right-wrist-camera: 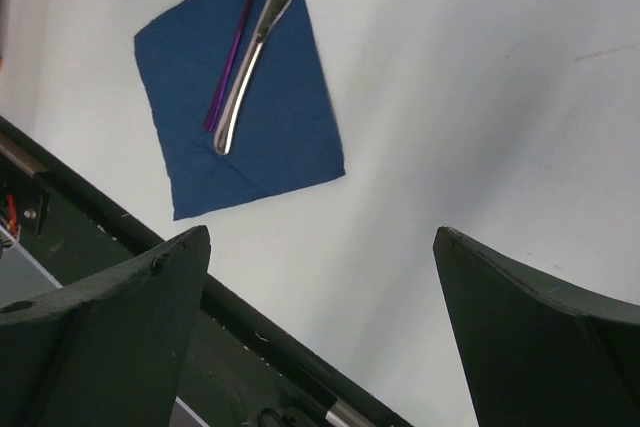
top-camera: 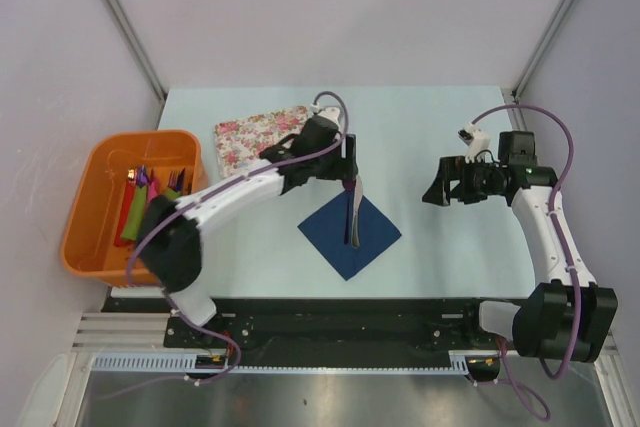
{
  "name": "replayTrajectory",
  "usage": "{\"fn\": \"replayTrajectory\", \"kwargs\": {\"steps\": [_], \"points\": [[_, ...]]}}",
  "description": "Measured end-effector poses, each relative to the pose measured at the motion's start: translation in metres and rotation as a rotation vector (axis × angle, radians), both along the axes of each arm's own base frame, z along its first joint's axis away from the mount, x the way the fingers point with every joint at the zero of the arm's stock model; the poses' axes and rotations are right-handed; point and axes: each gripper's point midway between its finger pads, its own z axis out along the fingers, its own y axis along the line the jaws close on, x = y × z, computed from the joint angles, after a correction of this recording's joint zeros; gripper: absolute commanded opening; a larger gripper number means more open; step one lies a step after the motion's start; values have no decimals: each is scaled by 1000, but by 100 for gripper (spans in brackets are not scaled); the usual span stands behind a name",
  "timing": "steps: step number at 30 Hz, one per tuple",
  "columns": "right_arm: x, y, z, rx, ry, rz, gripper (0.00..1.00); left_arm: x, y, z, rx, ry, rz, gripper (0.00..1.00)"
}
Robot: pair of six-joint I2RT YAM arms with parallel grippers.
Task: Place the utensils on the paper napkin and roll it up
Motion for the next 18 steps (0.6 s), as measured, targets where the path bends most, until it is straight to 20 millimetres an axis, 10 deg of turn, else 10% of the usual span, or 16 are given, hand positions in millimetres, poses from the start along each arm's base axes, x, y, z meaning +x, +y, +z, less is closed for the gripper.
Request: {"fn": "replayTrajectory", "kwargs": {"steps": [5, 8, 18], "points": [[-1, 18, 3, 28, -4, 68, 100, -26, 36, 90, -13, -308, -140, 100], [-6, 39, 3, 34, -9, 138, 100, -55, 56, 102, 21, -403, -263, 100], [-24, 99, -10, 52, 4, 312, 100, -160, 64, 11, 131, -438, -807, 92]]}}
